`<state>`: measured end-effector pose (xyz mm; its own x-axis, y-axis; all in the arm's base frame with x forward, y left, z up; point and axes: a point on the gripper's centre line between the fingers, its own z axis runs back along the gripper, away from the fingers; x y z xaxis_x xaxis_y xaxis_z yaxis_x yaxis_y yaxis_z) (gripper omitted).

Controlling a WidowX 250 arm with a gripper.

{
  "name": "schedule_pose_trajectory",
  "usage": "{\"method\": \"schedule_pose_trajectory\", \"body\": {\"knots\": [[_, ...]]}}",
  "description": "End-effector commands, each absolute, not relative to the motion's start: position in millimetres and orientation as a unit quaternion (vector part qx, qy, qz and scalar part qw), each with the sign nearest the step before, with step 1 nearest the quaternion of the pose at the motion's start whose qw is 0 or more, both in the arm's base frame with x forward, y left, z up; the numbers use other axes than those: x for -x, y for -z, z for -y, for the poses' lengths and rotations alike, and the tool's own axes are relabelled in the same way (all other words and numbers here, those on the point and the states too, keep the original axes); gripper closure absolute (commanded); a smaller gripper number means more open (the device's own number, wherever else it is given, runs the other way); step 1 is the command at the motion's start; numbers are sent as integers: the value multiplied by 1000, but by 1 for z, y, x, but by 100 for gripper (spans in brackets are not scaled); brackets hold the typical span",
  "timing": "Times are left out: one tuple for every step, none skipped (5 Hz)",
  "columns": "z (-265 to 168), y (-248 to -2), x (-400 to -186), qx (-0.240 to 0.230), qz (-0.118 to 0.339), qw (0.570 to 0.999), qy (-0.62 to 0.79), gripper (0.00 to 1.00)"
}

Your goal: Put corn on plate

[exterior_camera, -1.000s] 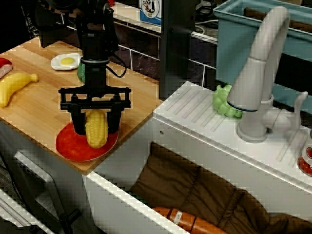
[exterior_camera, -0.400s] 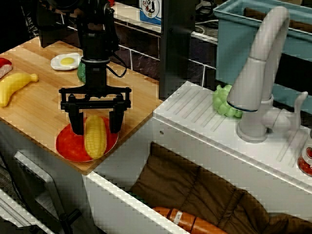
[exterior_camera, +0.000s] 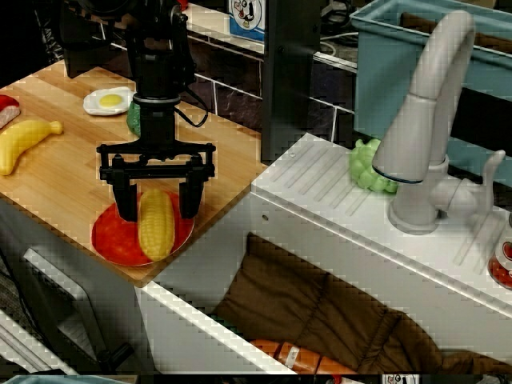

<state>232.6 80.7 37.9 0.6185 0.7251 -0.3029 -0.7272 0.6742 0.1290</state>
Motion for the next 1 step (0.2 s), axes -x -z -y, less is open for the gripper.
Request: {"method": "schedule_pose_trajectory", "body": {"knots": [[-85,-47,-240,5,-151,902,-404,0]]}}
